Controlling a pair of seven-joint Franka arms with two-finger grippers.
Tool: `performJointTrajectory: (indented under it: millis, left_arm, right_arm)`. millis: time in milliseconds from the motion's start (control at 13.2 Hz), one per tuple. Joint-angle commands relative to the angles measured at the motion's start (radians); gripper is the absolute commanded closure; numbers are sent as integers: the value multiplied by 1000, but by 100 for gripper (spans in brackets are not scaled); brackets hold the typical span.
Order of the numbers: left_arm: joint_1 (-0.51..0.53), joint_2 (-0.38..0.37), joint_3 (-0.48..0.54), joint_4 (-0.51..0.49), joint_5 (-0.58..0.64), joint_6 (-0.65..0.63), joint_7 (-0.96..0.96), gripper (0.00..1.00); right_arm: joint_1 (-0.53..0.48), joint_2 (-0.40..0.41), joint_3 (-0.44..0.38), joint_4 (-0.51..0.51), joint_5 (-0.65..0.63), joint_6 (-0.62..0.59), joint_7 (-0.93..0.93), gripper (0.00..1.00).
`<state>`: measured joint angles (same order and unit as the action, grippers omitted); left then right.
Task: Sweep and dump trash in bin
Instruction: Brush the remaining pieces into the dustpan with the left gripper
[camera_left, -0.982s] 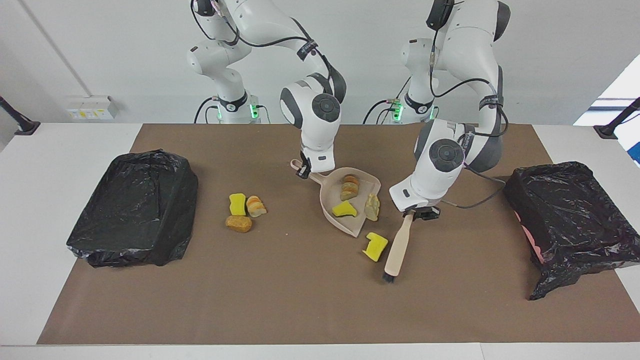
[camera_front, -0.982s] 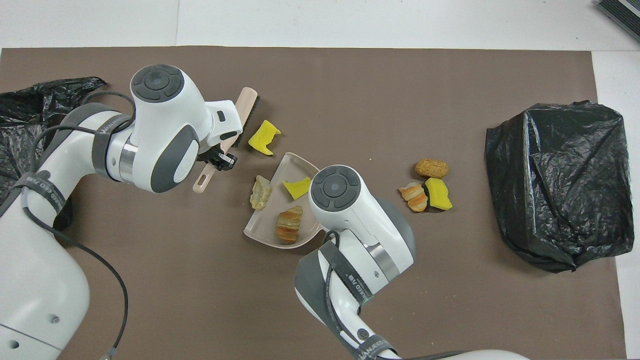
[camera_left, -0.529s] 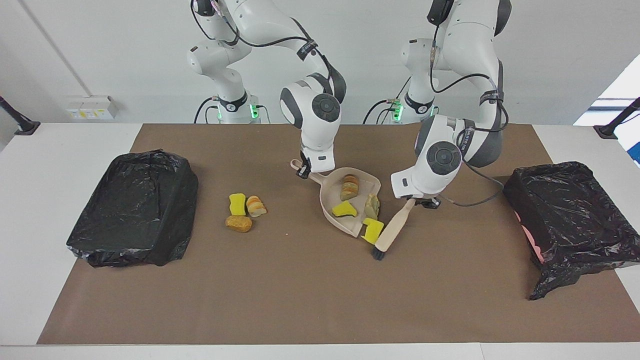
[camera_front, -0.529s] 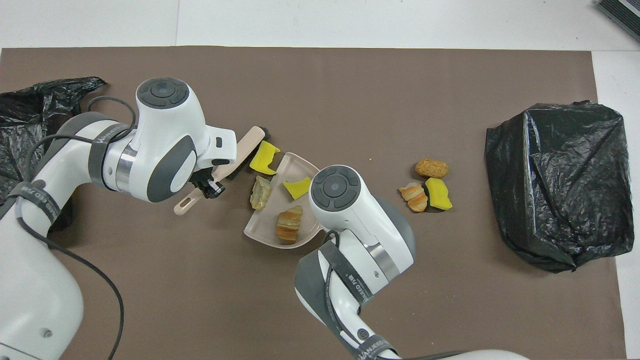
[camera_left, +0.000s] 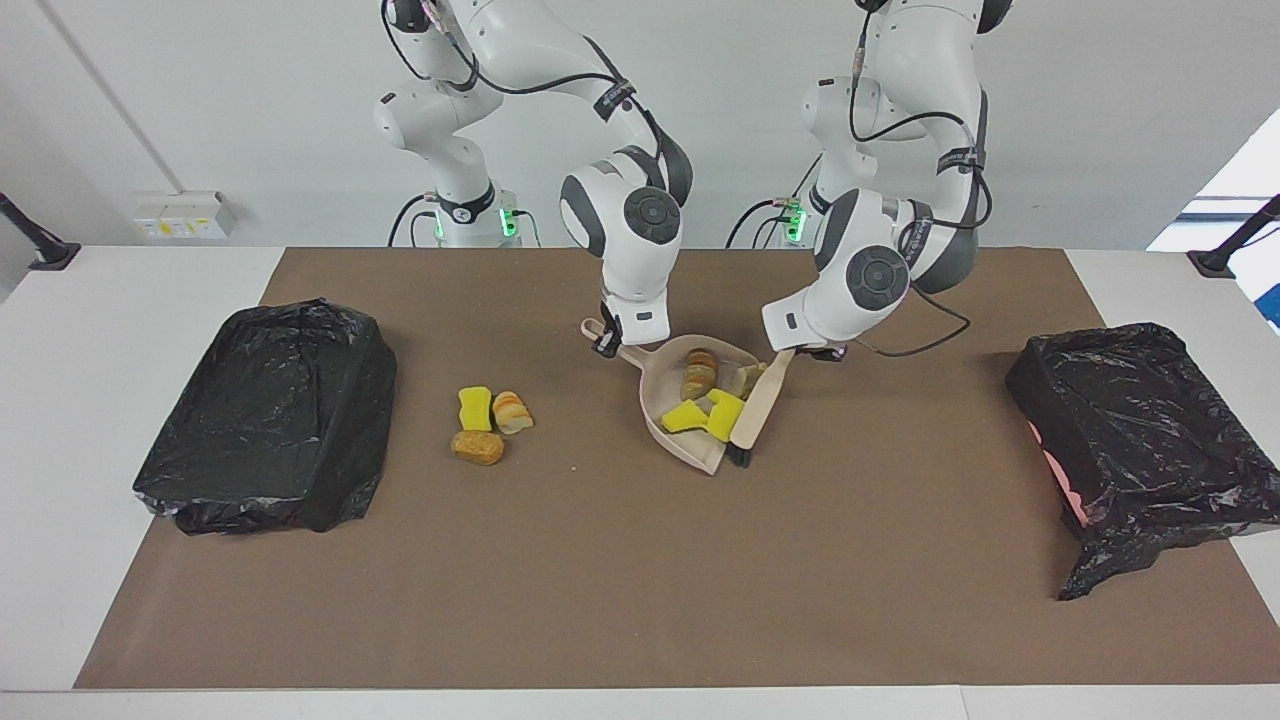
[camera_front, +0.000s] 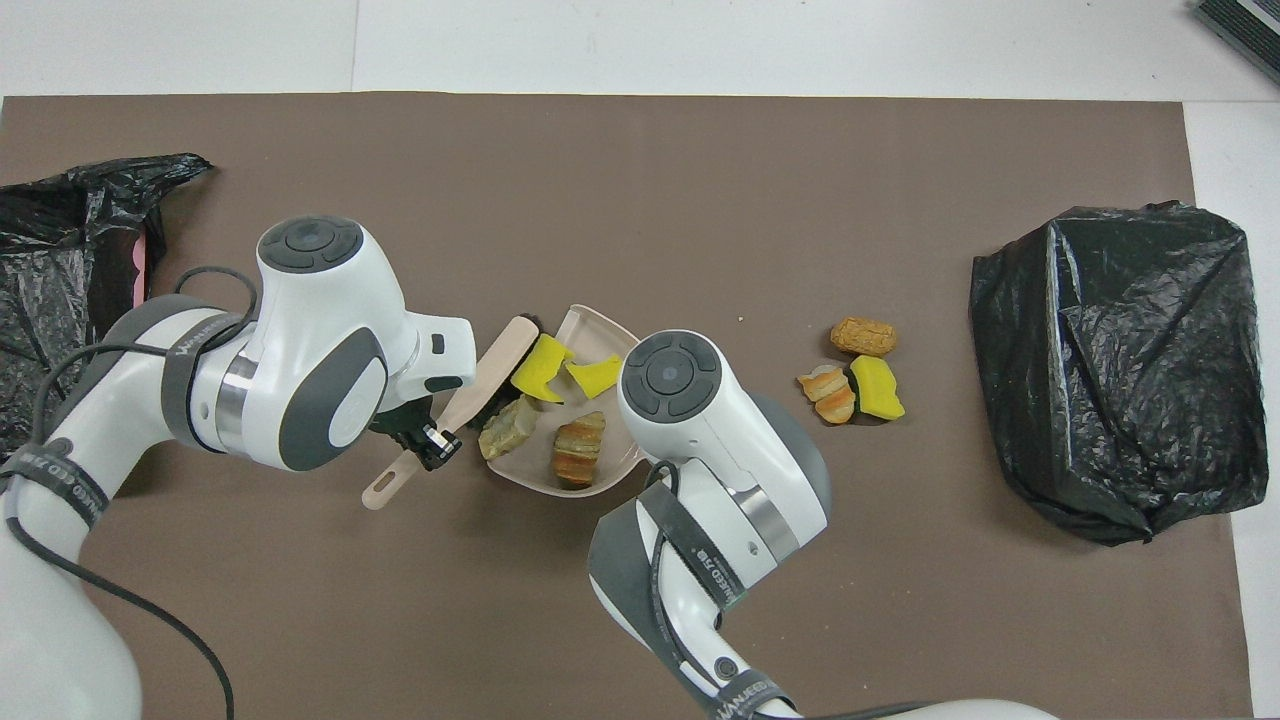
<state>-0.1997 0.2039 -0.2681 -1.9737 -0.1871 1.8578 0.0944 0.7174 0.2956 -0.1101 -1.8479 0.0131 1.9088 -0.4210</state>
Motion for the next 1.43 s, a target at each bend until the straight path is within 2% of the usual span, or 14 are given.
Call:
performJointTrajectory:
  millis: [0,302,831,906,1057,1284,1359]
  left_arm:
    - [-26,-31,-46,-39,-80,93,-163,100]
    - [-17,-40,-54,24,-81,74,-245,100]
    - [36,-217,-31,12,-75,-127,-243,100]
    - [34,-253,-29,-10,-65,-173,-275,100]
    - [23,-311,-33,-60,-11,-183,-339,100]
    - [-15,-403,-54,-193,1,-100,-467,100]
    - [-17,-449,-92,-256,1,-57,-529,100]
  right_arm:
    - [-13,-19,3,-31,-21,26,16,100]
    - [-15,-19,3,-31,-21,26,16,100]
    - [-16,-16,3,-24,-21,23,18,100]
    - [-18,-22,1,-19,-21,21,18,100]
    - [-39,-65,0,-19,-22,18,25,100]
    - [-113,-146,0,-19,-53,3,13,100]
    - [-136,-173,0,-19,-77,-8,7,100]
